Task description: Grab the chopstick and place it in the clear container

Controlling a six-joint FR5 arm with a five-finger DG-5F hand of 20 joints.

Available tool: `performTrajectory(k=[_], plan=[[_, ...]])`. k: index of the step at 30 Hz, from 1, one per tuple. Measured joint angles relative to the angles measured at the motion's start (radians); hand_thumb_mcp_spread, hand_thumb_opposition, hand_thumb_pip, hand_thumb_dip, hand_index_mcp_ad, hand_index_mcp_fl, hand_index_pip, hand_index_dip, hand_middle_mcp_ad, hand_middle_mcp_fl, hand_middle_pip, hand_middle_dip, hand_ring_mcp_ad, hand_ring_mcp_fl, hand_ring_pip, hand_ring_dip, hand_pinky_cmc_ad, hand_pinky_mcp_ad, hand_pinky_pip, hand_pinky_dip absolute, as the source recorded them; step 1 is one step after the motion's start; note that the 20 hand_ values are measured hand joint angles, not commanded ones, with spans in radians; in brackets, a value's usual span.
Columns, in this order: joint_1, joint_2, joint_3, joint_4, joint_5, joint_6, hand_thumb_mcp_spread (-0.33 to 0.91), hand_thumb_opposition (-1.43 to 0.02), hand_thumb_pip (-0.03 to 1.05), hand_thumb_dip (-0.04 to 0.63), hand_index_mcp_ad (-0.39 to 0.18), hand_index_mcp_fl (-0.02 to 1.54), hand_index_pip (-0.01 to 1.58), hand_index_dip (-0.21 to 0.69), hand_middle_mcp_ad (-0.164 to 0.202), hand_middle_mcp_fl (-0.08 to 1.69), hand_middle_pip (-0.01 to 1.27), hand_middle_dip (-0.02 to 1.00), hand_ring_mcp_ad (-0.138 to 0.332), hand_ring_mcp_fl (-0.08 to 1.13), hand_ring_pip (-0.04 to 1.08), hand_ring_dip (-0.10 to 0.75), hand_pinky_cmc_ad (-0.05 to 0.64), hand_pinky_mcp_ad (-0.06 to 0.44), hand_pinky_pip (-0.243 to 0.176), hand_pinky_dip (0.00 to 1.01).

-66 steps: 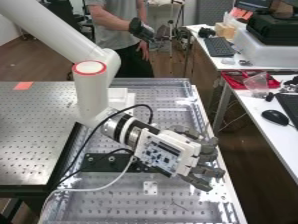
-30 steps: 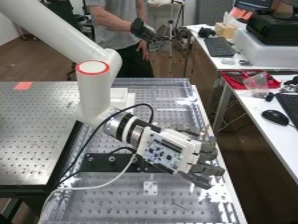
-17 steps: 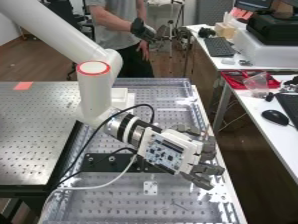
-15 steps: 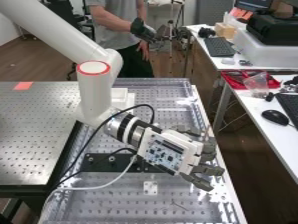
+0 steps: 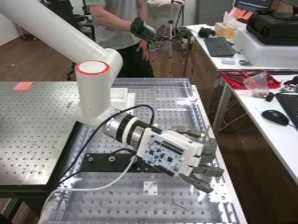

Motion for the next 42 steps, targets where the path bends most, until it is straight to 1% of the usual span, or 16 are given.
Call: performTrajectory(k=[6,9,11,14,16,18,21,23,25,26,32,33,35,38,39,42], plan=[[0.0,0.0,-0.001,0.005,0.001,0.003,0.51,-0.82,0.66,0.262,-0.119,0.49,1.19,-0.028,-0.01,0.62,0.73,0.62,0.052,0.48,0.08,0.424,0.342,0.246,-0.012,0.18],[0.001,0.001,-0.003,0.008,0.005,0.003,0.51,-0.82,0.66,0.262,-0.119,0.53,1.18,-0.03,-0.01,0.62,0.73,0.62,0.052,0.49,0.08,0.428,0.342,0.246,-0.01,0.18],[0.001,0.002,-0.005,0.011,0.005,0.004,0.51,-0.84,0.66,0.262,-0.119,0.57,1.18,-0.03,-0.012,0.67,0.73,0.62,0.056,0.49,0.08,0.428,0.342,0.246,-0.01,0.18],[0.002,0.003,-0.008,0.014,0.005,0.007,0.52,-0.83,0.66,0.262,-0.119,0.59,1.18,-0.03,-0.012,0.69,0.72,0.62,0.054,0.51,0.08,0.426,0.342,0.246,-0.01,0.18],[0.003,0.003,-0.009,0.014,0.004,0.011,0.54,-0.87,0.65,0.262,-0.119,0.61,1.2,-0.042,-0.009,0.74,0.71,0.63,0.052,0.52,0.08,0.431,0.347,0.246,-0.01,0.18],[0.003,0.003,-0.01,0.015,0.001,0.015,0.55,-0.9,0.62,0.262,-0.127,0.63,1.2,-0.044,-0.012,0.73,0.69,0.63,0.052,0.53,0.08,0.431,0.344,0.246,-0.01,0.18],[0.004,0.003,-0.012,0.017,-0.001,0.019,0.56,-0.92,0.62,0.265,-0.138,0.65,1.2,-0.04,-0.012,0.75,0.67,0.63,0.052,0.53,0.08,0.431,0.367,0.246,-0.009,0.18],[0.005,0.003,-0.013,0.018,-0.002,0.023,0.56,-0.92,0.62,0.265,-0.138,0.65,1.2,-0.04,-0.012,0.77,0.66,0.63,0.056,0.52,0.08,0.431,0.363,0.248,0.0,0.18],[0.006,0.003,-0.014,0.021,0.0,0.028,0.56,-0.92,0.62,0.264,-0.138,0.65,1.2,-0.04,-0.01,0.77,0.66,0.63,0.052,0.54,0.08,0.431,0.363,0.25,0.0,0.18],[0.006,0.003,-0.014,0.021,0.0,0.028,0.56,-0.92,0.63,0.267,-0.138,0.65,1.18,-0.04,-0.01,0.77,0.65,0.63,0.052,0.54,0.08,0.431,0.363,0.246,0.0,0.18],[0.006,0.001,-0.011,0.017,0.001,0.022,0.56,-0.92,0.62,0.271,-0.138,0.66,1.19,-0.038,-0.009,0.79,0.63,0.63,0.054,0.54,0.08,0.431,0.363,0.25,0.0,0.18],[0.006,0.0,-0.009,0.015,0.004,0.02,0.56,-0.93,0.62,0.271,-0.138,0.66,1.18,-0.037,-0.012,0.8,0.63,0.63,0.051,0.54,0.08,0.431,0.365,0.25,0.0,0.18],[0.006,0.0,-0.008,0.015,0.009,0.015,0.59,-0.97,0.6,0.265,-0.141,0.69,1.22,-0.028,-0.012,0.88,0.65,0.64,0.054,0.54,0.08,0.431,0.361,0.246,0.0,0.18],[0.007,0.0,-0.007,0.019,0.024,0.006,0.61,-1.0,0.59,0.262,-0.141,0.73,1.21,-0.028,-0.012,0.92,0.66,0.64,0.051,0.59,0.08,0.431,0.379,0.25,0.0,0.18],[0.007,0.0,-0.006,0.02,0.029,0.006,0.62,-1.01,0.59,0.262,-0.133,0.74,1.22,-0.028,-0.01,0.93,0.66,0.64,0.056,0.62,0.09,0.431,0.38,0.25,0.002,0.18],[0.008,-0.001,-0.004,0.027,0.043,-0.006,0.62,-1.03,0.59,0.26,-0.105,0.82,1.12,-0.024,-0.012,0.96,0.66,0.63,0.054,0.68,0.1,0.429,0.379,0.25,0.003,0.18]])
